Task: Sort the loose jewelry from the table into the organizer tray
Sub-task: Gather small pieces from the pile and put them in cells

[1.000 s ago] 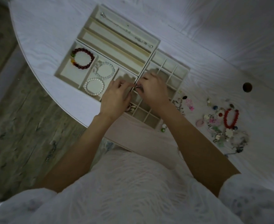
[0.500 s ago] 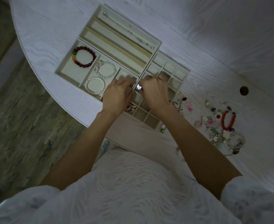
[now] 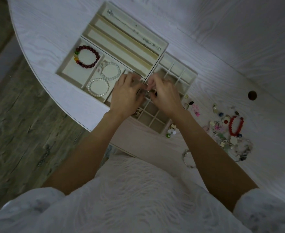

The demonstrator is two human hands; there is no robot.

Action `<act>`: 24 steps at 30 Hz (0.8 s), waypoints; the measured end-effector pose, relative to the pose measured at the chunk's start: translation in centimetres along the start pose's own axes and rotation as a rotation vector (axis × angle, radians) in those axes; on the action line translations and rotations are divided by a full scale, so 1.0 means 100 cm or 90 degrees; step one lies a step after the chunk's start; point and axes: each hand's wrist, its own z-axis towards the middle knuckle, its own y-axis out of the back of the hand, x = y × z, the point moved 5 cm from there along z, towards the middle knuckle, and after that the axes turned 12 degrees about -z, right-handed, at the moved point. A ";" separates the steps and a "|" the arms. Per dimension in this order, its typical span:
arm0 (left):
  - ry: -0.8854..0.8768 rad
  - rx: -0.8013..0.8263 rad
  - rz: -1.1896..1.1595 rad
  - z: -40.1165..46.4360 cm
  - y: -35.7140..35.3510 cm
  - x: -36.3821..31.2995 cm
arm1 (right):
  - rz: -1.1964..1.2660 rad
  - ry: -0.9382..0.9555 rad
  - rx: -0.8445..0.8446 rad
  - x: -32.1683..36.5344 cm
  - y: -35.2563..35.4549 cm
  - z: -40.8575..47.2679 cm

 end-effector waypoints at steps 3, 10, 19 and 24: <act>-0.003 -0.008 0.041 0.001 -0.003 -0.006 | -0.031 -0.015 -0.002 -0.003 -0.005 0.002; -0.031 -0.005 0.095 -0.002 -0.007 -0.012 | -0.090 0.007 0.057 -0.006 -0.011 0.006; -0.011 -0.009 0.093 -0.003 -0.005 -0.013 | -0.157 -0.020 -0.010 -0.011 -0.002 0.001; 0.006 -0.013 0.055 -0.005 -0.006 -0.011 | -0.238 -0.046 -0.027 -0.002 -0.006 0.004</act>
